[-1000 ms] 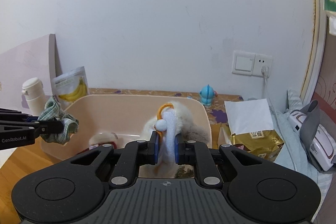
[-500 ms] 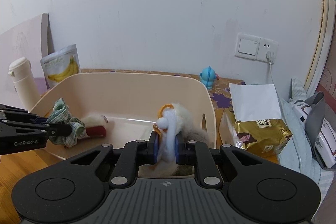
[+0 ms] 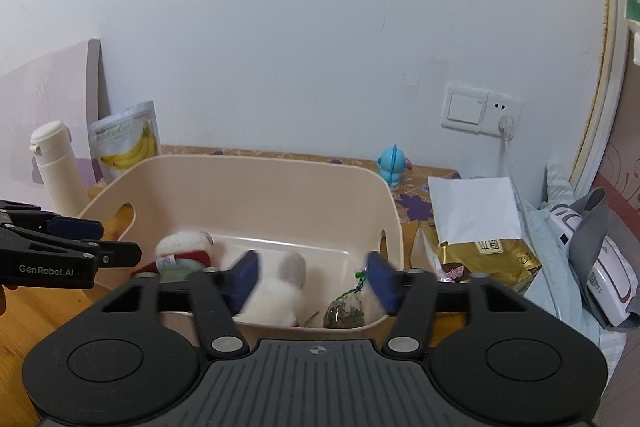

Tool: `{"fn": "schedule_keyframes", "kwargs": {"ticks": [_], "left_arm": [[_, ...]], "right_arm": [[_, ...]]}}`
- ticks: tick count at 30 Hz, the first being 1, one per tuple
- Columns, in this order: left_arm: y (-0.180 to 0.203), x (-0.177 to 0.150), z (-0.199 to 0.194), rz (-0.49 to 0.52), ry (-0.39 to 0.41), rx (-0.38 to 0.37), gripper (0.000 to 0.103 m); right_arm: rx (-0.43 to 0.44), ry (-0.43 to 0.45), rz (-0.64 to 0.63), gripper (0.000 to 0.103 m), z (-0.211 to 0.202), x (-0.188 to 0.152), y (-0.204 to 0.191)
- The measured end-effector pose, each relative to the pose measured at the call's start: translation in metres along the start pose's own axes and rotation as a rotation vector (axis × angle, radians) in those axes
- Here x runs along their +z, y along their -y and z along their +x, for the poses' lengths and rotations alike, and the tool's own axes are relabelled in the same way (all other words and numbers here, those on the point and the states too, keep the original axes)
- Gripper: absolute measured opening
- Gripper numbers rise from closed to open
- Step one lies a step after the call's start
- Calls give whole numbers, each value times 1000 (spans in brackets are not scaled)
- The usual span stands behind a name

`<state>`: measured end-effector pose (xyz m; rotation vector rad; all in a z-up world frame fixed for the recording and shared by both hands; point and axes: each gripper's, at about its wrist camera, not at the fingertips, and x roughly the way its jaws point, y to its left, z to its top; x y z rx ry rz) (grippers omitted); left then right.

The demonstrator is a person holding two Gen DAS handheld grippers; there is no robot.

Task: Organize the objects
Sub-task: 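Lower the left tool onto the metal tin while the right tool grasps the blue-and-white box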

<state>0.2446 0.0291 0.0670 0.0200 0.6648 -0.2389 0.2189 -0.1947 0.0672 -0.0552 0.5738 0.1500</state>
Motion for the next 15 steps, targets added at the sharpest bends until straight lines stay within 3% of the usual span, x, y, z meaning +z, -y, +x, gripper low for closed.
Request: {"fn": "schedule_keyframes", "kwargs": {"ticks": [5, 7, 15], "left_arm": [[-2, -7, -19, 3, 18, 19, 76], [-4, -11, -25, -1, 15, 16, 82], [-10, -31, -43, -27, -8, 20, 85]], "right_arm": [[5, 16, 4, 97, -15, -2, 0], [3, 24, -1, 101, -22, -5, -2], [5, 0, 20, 103, -32, -25, -2]]}}
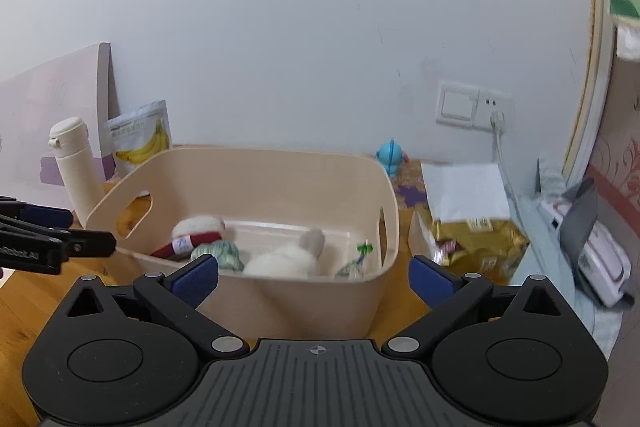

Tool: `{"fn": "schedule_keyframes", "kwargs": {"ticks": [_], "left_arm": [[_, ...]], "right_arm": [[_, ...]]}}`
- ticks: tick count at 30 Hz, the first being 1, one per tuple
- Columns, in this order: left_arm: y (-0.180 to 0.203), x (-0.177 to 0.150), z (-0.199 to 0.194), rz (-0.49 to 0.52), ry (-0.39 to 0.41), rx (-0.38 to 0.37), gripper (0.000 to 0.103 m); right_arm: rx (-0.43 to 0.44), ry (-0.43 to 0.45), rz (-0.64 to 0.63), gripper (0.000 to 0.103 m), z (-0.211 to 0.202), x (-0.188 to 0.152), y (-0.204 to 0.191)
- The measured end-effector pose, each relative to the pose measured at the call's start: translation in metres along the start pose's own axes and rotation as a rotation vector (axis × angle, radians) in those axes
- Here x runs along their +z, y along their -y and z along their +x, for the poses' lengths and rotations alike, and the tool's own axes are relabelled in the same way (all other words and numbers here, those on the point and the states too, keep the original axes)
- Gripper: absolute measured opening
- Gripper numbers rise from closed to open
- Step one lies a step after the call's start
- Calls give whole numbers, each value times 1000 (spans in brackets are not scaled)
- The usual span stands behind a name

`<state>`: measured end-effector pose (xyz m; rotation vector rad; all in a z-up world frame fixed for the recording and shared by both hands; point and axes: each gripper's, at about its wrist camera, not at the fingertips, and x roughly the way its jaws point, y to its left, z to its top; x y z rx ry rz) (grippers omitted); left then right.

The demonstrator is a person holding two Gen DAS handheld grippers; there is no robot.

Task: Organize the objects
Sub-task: 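Lower the left tool onto the metal tin while the right tool grasps the blue-and-white box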

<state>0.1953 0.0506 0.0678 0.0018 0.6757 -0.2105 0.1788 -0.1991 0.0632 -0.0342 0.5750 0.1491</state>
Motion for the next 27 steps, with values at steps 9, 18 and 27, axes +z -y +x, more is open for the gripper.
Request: {"fn": "schedule_keyframes", "kwargs": {"ticks": [9, 18, 27], "left_arm": [[-9, -35, 2, -13, -80, 23, 85], [-9, -64, 8, 3, -149, 32, 85], [-10, -81, 18, -23, -212, 22, 85]], "right_arm": [[-15, -80, -4, 103, 1, -30, 1], [-10, -133, -10, 103, 0, -49, 0], [26, -214, 18, 103, 9, -76, -9]]}}
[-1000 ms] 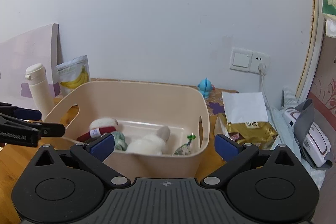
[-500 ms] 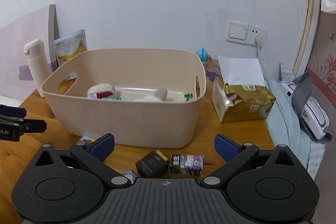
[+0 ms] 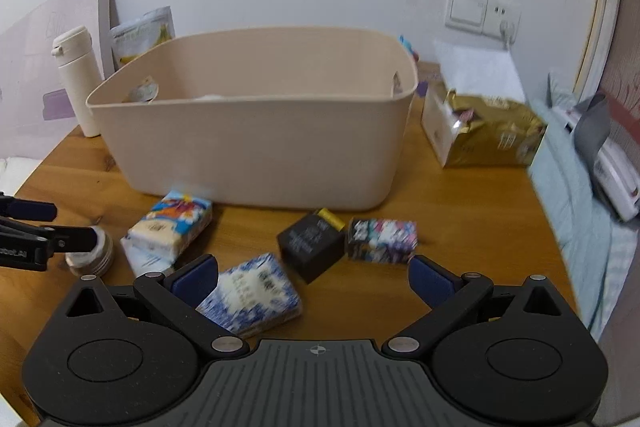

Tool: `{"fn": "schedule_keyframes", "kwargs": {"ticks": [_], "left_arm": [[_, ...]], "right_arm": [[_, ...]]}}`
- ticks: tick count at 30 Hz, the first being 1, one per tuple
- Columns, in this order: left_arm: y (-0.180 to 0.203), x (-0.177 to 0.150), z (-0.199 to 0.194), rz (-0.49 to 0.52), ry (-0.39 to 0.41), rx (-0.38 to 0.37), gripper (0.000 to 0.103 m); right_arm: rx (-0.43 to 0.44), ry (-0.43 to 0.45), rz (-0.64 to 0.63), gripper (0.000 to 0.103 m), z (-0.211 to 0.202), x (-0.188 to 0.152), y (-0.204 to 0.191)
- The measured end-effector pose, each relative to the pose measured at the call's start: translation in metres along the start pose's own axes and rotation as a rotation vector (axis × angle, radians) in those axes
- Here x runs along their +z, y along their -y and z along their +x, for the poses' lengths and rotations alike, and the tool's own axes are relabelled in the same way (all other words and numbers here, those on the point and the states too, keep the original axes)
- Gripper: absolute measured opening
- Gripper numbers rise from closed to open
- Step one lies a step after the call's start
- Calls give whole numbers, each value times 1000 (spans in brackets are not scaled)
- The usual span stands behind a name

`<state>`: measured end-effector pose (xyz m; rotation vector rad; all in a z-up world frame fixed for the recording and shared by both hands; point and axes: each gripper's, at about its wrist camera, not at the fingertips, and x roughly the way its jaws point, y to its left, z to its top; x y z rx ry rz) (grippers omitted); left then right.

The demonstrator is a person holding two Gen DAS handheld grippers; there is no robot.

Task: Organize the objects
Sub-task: 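Lower the left tool onto the metal tin while the right tool grasps the blue-and-white box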

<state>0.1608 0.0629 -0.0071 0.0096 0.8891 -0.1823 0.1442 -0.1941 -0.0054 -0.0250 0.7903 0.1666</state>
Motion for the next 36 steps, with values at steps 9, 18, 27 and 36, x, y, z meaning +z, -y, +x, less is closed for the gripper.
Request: {"fn": "schedule_keyframes", "kwargs": {"ticks": [9, 18, 27, 36], "left_arm": [[0, -10, 15, -14, -42, -13, 85], [-2, -9, 29, 8, -37, 0, 85], [1, -9, 37, 73, -16, 37, 84], [-3, -7, 37, 71, 25, 42, 55]], "right_arm": [[44, -55, -3, 103, 14, -15, -14], [59, -91, -19, 103, 30, -18, -22], [55, -120, -35, 103, 46, -20, -28], [60, -110, -51, 80, 47, -17, -35]]}}
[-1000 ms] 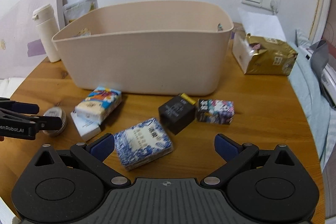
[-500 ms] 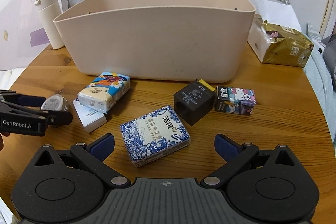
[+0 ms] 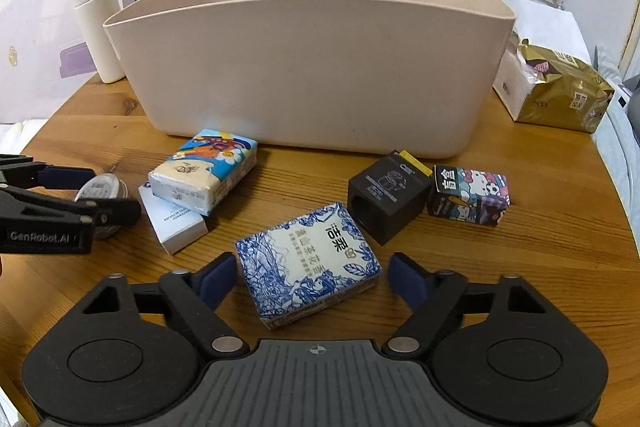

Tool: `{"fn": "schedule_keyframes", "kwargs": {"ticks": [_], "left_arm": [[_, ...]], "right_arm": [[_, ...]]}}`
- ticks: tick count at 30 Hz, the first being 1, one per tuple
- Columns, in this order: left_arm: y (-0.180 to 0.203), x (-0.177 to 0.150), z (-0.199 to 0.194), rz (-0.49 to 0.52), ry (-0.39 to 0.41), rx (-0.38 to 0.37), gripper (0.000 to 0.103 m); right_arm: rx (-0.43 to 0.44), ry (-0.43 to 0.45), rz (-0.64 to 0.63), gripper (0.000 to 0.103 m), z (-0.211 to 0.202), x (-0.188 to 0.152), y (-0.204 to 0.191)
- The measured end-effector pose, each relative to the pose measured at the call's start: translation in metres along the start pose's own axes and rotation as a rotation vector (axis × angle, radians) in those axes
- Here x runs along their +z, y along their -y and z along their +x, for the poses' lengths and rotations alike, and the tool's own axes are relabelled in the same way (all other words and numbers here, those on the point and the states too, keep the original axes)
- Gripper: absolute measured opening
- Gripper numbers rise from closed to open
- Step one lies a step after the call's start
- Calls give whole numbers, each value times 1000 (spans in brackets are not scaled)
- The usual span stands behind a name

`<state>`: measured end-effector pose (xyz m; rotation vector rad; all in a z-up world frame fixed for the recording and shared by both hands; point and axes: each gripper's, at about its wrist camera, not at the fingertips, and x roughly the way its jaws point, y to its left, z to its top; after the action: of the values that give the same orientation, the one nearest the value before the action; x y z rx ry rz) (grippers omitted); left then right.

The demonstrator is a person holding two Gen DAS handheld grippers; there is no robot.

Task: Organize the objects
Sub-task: 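Lower the left tool onto the metal tin while the right tool grasps the blue-and-white box, then carry the tin and the blue-and-white box over the bin and release both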

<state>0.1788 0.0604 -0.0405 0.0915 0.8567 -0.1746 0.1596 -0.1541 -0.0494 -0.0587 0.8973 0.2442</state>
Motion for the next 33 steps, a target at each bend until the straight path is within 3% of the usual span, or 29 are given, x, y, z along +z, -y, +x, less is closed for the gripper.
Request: {"fn": "schedule_keyframes", "kwargs": {"ticks": [2, 4, 16, 33], "left_arm": [[0, -1, 0, 1, 0, 0, 55], [1, 0, 0, 1, -1, 2, 55], [6, -2, -6, 6, 8, 14, 55], [16, 2, -54, 11, 105, 6, 53]], "right_arm": [[5, 2, -3, 71, 0, 0, -1], [10, 3, -3, 70, -1, 1, -1], [14, 26, -13, 69, -13, -1, -3], [-38, 129, 36, 69, -60, -6, 21]]}}
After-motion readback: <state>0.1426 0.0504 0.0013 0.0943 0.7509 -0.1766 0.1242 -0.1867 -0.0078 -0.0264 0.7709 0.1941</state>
